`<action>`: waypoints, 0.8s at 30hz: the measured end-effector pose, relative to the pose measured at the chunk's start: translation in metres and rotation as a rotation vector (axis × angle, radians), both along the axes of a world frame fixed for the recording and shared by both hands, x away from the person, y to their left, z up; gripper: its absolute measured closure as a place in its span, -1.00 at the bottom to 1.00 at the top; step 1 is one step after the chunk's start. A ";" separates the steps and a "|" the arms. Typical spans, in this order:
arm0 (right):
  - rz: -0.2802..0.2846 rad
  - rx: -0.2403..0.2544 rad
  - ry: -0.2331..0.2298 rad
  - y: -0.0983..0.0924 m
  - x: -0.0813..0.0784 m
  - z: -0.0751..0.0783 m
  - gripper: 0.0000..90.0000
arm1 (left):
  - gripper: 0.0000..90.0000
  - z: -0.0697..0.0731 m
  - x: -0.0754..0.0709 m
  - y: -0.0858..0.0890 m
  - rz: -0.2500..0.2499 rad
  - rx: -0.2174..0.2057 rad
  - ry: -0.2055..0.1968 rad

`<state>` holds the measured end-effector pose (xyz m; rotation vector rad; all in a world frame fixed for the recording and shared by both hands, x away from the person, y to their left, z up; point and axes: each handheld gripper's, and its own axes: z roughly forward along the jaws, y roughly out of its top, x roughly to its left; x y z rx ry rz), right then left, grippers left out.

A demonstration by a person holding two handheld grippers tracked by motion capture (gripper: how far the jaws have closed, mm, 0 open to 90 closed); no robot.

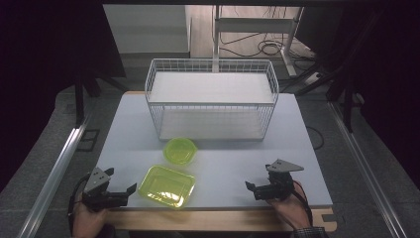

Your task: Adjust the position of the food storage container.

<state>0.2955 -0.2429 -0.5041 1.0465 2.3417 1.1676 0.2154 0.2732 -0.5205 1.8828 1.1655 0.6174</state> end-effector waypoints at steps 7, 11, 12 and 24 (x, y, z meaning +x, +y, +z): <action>-0.015 -0.011 0.022 0.003 -0.003 0.002 -0.77 | -0.93 0.001 0.001 0.002 0.010 -0.025 0.010; -0.014 -0.017 0.044 0.003 -0.004 0.004 -0.65 | -0.92 0.002 0.001 0.002 0.005 -0.046 0.023; -0.012 -0.020 0.046 0.003 -0.004 0.005 -0.62 | -0.92 0.002 0.001 0.002 0.002 -0.047 0.026; 0.017 -0.008 0.069 0.004 -0.007 0.009 -0.25 | -0.86 0.007 0.001 -0.001 0.012 -0.050 0.046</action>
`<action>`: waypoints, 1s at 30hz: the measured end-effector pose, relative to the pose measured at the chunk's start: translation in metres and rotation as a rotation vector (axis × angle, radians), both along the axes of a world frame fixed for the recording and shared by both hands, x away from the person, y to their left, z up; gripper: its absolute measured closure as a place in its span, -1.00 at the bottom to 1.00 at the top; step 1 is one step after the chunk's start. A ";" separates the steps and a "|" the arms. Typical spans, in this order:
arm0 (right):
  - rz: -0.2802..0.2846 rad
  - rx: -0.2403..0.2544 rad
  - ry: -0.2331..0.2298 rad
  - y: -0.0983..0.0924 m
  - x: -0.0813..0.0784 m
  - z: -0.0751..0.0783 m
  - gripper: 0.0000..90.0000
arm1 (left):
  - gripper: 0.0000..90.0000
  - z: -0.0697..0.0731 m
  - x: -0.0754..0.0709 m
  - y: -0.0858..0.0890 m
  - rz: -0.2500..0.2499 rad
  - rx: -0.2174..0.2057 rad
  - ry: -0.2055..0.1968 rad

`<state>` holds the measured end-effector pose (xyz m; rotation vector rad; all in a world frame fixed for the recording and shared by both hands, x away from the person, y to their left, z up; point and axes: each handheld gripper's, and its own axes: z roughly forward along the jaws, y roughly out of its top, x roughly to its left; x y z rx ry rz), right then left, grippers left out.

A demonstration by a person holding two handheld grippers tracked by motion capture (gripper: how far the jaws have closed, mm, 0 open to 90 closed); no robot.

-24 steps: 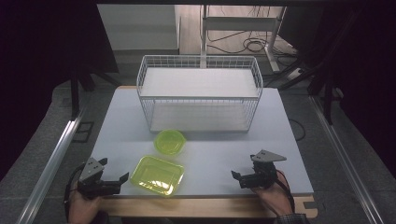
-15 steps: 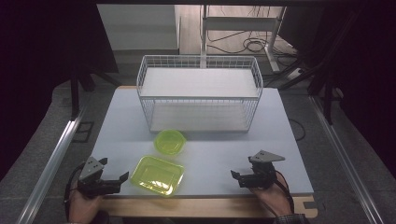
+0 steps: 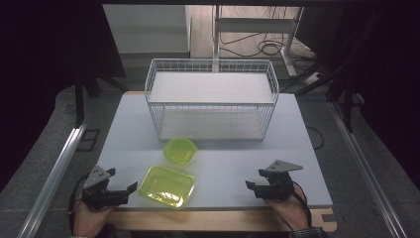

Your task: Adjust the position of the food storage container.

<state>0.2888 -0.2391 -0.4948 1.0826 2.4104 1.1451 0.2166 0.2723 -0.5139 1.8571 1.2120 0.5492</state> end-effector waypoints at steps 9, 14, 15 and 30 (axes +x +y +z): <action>0.068 0.049 0.041 0.014 -0.002 0.008 0.12 | -0.66 0.003 -0.001 -0.009 -0.023 0.050 -0.019; 0.128 0.018 0.055 0.028 -0.001 0.010 0.27 | -0.45 0.004 -0.002 -0.008 -0.035 0.029 -0.020; 0.138 0.015 0.058 0.030 -0.001 0.011 0.31 | -0.41 0.004 -0.002 -0.008 -0.035 0.029 -0.020; 0.269 0.008 0.016 0.072 0.011 0.024 0.97 | -0.23 0.005 0.000 -0.008 -0.047 0.001 -0.035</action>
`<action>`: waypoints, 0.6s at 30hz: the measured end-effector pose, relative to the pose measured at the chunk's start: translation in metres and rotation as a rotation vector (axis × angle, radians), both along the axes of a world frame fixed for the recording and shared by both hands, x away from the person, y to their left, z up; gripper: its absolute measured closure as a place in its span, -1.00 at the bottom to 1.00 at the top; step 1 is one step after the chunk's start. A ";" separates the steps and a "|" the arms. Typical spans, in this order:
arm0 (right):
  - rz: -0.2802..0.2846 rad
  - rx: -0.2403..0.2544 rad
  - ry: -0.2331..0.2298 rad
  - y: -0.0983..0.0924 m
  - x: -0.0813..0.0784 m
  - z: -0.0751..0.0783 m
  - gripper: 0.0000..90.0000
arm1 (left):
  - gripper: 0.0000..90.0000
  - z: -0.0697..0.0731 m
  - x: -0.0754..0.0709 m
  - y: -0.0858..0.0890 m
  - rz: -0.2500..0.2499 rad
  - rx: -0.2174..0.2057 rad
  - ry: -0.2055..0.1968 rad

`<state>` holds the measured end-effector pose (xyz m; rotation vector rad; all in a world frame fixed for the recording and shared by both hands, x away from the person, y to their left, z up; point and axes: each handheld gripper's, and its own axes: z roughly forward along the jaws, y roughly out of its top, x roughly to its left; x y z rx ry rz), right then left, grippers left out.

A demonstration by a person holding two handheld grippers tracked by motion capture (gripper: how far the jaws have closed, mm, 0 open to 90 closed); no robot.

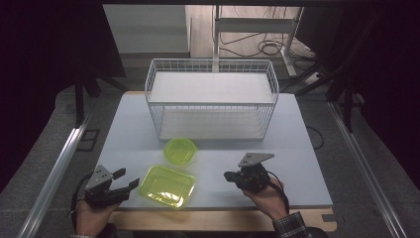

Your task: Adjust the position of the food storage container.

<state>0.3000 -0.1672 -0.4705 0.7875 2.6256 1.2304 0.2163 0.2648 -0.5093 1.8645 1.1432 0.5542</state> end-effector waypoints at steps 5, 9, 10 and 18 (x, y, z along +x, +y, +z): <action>0.051 -0.011 -0.001 0.027 0.012 -0.003 0.98 | -0.19 -0.001 0.001 0.003 0.020 -0.003 0.004; 0.070 -0.002 -0.010 0.043 0.020 -0.001 0.98 | -0.20 -0.002 0.001 0.003 0.021 0.002 0.005; 0.071 0.000 -0.012 0.047 0.022 0.000 0.98 | -0.20 -0.002 0.001 0.003 0.020 0.002 0.004; 0.071 0.027 -0.015 0.068 0.040 0.002 0.98 | -0.15 -0.002 0.002 0.004 0.020 -0.002 0.011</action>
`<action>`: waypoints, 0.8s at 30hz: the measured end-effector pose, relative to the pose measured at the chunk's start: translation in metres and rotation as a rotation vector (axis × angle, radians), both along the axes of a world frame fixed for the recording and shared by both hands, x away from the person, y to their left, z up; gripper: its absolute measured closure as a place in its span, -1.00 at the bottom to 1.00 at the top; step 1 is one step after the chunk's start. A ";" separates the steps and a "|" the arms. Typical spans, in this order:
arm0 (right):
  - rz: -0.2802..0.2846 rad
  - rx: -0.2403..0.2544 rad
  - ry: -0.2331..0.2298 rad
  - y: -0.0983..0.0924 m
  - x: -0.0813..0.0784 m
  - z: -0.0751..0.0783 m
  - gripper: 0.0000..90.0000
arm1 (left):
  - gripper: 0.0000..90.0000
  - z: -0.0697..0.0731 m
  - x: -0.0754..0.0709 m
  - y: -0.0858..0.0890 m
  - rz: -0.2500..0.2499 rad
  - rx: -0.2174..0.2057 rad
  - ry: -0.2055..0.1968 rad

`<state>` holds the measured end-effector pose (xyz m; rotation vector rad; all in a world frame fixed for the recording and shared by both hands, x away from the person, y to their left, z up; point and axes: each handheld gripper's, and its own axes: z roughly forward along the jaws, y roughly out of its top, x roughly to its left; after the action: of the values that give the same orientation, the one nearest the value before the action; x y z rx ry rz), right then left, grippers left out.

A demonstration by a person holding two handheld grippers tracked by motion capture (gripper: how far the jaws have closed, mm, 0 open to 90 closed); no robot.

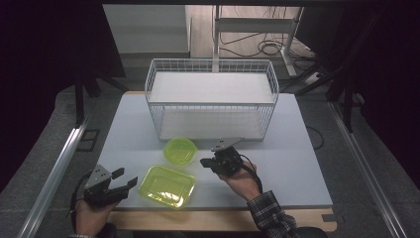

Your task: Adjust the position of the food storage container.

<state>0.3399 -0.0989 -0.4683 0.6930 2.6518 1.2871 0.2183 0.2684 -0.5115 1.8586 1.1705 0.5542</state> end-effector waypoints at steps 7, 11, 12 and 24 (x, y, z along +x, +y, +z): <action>-0.011 -0.004 0.006 0.011 0.009 -0.004 0.98 | -0.05 0.000 0.001 0.001 -0.005 -0.017 0.003; -0.012 0.017 0.008 0.018 0.012 -0.002 0.98 | -0.02 0.000 0.001 0.001 -0.007 -0.013 0.005; 0.002 0.009 -0.006 0.026 0.015 0.000 0.98 | -0.02 0.000 0.001 0.001 -0.009 -0.012 0.004; 0.055 -0.014 -0.028 0.089 0.033 -0.001 0.98 | 0.00 0.000 0.000 0.005 0.002 -0.012 0.004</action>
<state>0.3725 -0.0103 -0.4696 0.6000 2.6723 1.2802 0.2188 0.2738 -0.5114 1.8494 1.1754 0.5439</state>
